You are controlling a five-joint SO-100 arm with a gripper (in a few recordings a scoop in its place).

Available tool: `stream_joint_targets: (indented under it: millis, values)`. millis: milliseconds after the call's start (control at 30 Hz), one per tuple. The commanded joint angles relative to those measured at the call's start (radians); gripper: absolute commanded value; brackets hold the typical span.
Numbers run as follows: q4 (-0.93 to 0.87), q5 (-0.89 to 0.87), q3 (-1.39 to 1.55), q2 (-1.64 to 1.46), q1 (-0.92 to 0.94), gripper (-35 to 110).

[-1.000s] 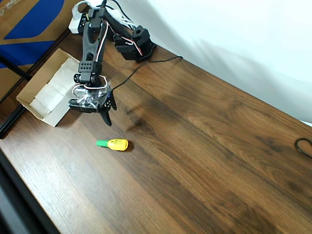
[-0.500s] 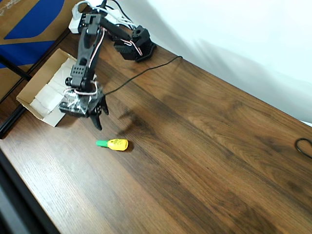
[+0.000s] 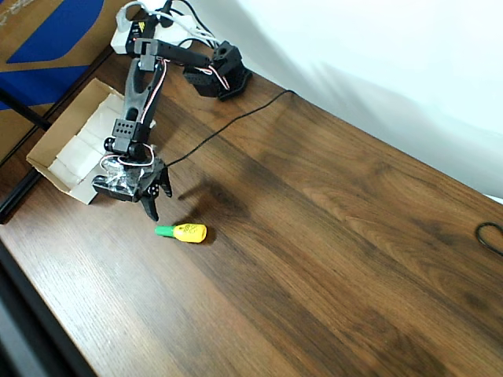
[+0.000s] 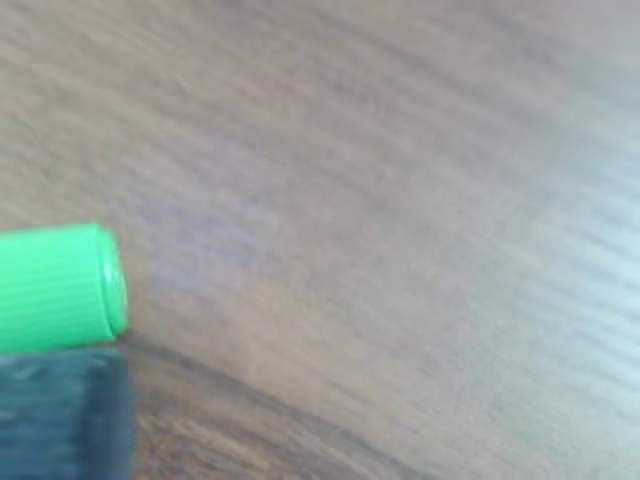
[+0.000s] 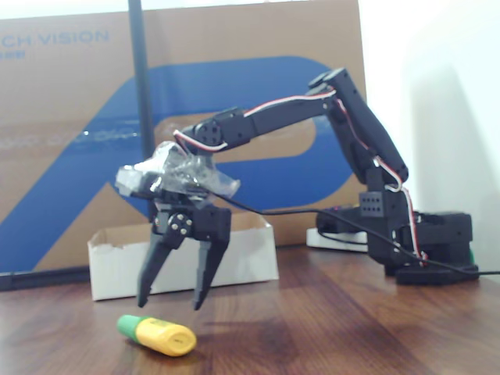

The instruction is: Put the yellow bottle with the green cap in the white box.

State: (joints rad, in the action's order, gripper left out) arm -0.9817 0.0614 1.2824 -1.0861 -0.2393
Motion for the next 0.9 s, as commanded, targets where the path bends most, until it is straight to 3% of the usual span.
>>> stream_joint_targets:
  millis: [0,600,867]
  values:
    - [0.015,-0.025,-0.081,-0.055,-0.018,29]
    - [-0.041,-0.06,-0.072,-0.115,-0.164,33]
    - [-0.132,-0.127,-0.258,-0.008,-0.169,33]
